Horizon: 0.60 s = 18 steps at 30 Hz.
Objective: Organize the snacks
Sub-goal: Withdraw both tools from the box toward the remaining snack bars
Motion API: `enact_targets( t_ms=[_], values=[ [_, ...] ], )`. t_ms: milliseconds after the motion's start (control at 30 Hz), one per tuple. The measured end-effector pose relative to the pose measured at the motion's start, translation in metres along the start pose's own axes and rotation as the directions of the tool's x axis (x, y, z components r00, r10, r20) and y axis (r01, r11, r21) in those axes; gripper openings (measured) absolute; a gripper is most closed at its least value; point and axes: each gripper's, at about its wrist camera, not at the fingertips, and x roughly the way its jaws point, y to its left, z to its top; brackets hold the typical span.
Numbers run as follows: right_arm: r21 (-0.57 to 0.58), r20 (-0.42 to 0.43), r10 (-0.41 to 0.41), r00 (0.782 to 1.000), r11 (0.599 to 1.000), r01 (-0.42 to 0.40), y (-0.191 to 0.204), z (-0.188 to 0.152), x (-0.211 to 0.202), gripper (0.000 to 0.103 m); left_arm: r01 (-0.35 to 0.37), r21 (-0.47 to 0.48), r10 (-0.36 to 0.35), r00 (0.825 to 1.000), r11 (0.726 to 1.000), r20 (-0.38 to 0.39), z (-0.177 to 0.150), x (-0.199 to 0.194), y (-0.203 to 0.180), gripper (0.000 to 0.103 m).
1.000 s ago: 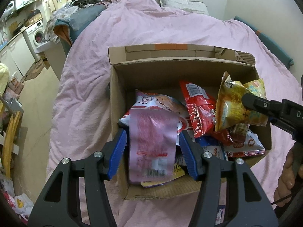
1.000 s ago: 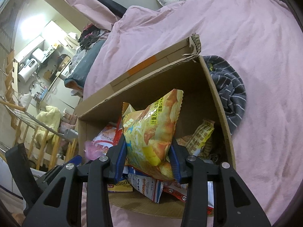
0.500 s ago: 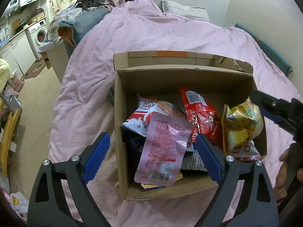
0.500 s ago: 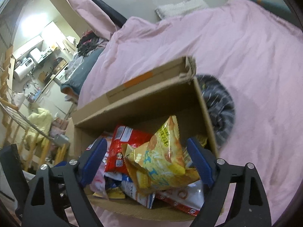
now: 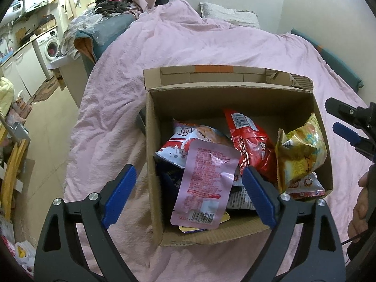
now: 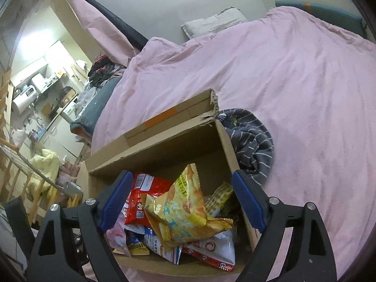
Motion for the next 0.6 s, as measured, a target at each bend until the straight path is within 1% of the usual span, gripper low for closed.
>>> enact_targets(
  t_ms=[133, 400, 500, 600],
  values=[
    [-0.008, -0.016, 0.002, 1.0, 1.0, -0.002, 0.003, -0.004, -0.005, 0.089, 0.0, -0.001, 0.0, 1.0, 1.0, 0.005, -0.002, -0.004, 0.002, 0.09],
    [-0.035, -0.071, 0.054, 0.996, 0.998, -0.056, 0.023, -0.029, -0.027, 0.089, -0.008, 0.01, 0.008, 1.0, 1.0, 0.03, -0.01, -0.025, 0.009, 0.09],
    [-0.064, -0.088, 0.038, 0.995, 0.997, -0.044, 0.03, -0.043, -0.036, 0.089, -0.016, 0.012, 0.015, 0.999, 1.0, 0.034, -0.016, -0.033, 0.012, 0.09],
    [-0.03, -0.116, 0.034, 0.993, 0.999, -0.038, 0.027, -0.061, -0.043, 0.089, -0.012, -0.004, 0.012, 1.0, 1.0, 0.012, -0.027, -0.037, 0.017, 0.09]
  ],
)
